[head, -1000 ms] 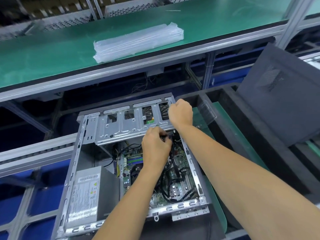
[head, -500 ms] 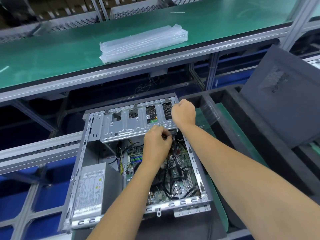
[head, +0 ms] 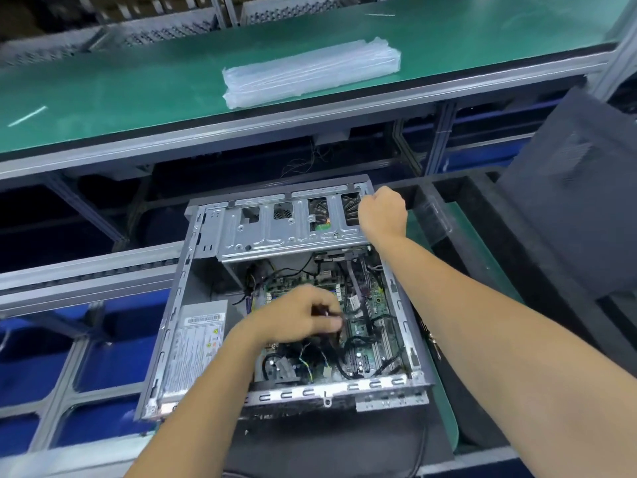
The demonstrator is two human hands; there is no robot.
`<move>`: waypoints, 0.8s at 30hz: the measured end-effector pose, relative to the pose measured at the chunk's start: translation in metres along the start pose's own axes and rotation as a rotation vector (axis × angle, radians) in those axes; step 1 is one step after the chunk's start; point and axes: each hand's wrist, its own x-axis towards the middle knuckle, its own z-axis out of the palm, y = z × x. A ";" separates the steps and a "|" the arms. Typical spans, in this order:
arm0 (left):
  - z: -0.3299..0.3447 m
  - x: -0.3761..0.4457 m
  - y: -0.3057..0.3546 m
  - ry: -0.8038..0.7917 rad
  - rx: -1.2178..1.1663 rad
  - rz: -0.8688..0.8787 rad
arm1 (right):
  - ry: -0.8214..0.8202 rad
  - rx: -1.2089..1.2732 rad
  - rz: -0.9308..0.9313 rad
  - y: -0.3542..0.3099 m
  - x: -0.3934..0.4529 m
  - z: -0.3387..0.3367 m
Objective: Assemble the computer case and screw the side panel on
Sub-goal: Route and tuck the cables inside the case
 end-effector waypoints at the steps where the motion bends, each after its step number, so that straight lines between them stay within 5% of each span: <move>1: -0.009 -0.005 -0.001 0.037 -0.084 0.003 | 0.002 -0.004 -0.001 0.000 0.000 0.000; 5: -0.038 -0.019 -0.010 0.116 -0.466 -0.060 | 0.003 -0.028 0.000 0.000 0.000 0.001; 8: -0.041 -0.018 -0.013 0.063 -0.462 -0.082 | 0.006 -0.041 -0.001 -0.001 0.001 0.001; 13: -0.047 -0.016 -0.016 0.222 -0.696 0.009 | 0.017 -0.054 -0.008 0.001 0.002 0.003; 22: -0.030 -0.018 -0.017 0.253 -0.496 -0.102 | 0.025 -0.071 -0.010 0.000 0.003 0.005; 24: -0.029 -0.020 -0.009 0.345 -0.176 -0.118 | 0.025 -0.078 -0.009 0.000 0.003 0.005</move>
